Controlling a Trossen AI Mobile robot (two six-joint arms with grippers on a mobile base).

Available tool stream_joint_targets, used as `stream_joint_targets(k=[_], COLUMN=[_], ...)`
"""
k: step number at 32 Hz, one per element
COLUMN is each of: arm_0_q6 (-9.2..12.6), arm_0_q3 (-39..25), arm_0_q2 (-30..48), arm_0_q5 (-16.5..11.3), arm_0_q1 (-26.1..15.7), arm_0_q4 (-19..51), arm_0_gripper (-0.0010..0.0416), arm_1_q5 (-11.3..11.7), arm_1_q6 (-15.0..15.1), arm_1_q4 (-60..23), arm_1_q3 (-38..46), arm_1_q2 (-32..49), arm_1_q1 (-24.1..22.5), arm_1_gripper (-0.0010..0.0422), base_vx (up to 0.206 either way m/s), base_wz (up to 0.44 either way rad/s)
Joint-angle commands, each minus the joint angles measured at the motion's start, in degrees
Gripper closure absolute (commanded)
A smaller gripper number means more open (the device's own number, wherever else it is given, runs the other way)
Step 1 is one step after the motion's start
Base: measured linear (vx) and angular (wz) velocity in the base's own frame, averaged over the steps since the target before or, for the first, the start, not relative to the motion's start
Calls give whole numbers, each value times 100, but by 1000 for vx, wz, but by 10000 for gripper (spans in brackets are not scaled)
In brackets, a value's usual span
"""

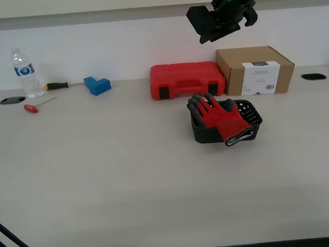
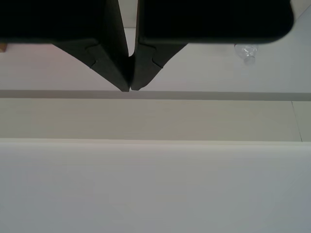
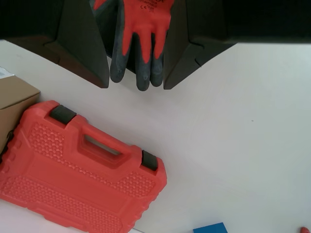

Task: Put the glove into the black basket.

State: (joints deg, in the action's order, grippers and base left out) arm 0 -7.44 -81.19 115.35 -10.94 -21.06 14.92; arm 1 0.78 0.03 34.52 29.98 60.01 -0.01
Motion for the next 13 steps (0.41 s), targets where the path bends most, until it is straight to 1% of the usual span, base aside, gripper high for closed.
stream_joint_targets(k=[1,13], arm_0_q6=[-4,-7], arm_0_q3=[-7,-7], arm_0_q2=[-2,-2], arm_0_q5=[-7,-7], arm_0_q1=[2,0], arm_0_q4=[-13,-13], arm_0_gripper=[252,252], arm_1_q5=[2,2], arm_1_q6=[2,2], arm_1_q4=[28,28], arm_1_q3=[2,2], arm_1_q2=[2,2], arm_1_q1=[2,2], arm_1_gripper=[412,412], base_vx=[0,0], base_wz=[0,0])
